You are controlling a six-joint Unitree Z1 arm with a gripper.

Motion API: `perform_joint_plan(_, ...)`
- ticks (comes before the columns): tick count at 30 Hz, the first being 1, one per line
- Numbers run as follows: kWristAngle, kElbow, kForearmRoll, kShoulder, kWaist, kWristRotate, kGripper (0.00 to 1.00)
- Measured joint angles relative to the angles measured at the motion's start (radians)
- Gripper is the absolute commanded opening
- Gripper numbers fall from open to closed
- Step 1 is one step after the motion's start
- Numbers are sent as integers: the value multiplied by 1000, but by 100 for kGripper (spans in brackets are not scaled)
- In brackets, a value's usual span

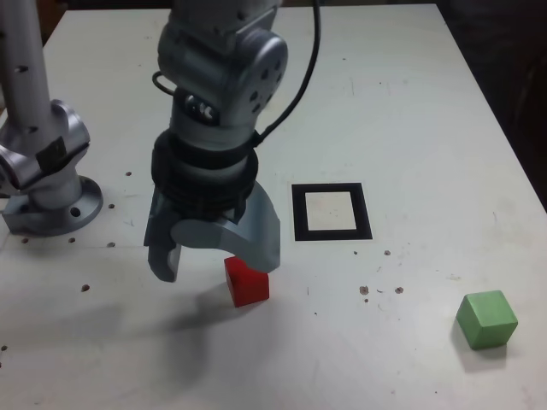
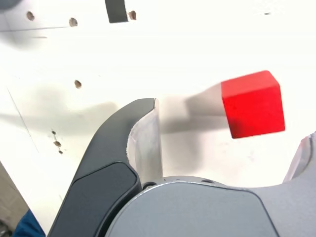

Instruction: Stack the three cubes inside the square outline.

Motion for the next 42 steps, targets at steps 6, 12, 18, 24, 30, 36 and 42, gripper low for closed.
perform_joint_plan(6,-3,-12,-28,70,2,-6,100)
perform_joint_plan(12,-1,-16,-37,84,25,-15,99)
perform_joint_plan(18,-14,-19,-32,93,63,-4,92)
perform_joint_plan(24,-22,-12,-30,102,80,9,85)
perform_joint_plan(30,-21,-6,-33,123,87,14,77)
perform_joint_plan(36,-4,-15,-42,123,87,16,71)
perform_joint_plan(42,10,-16,-77,134,87,26,66)
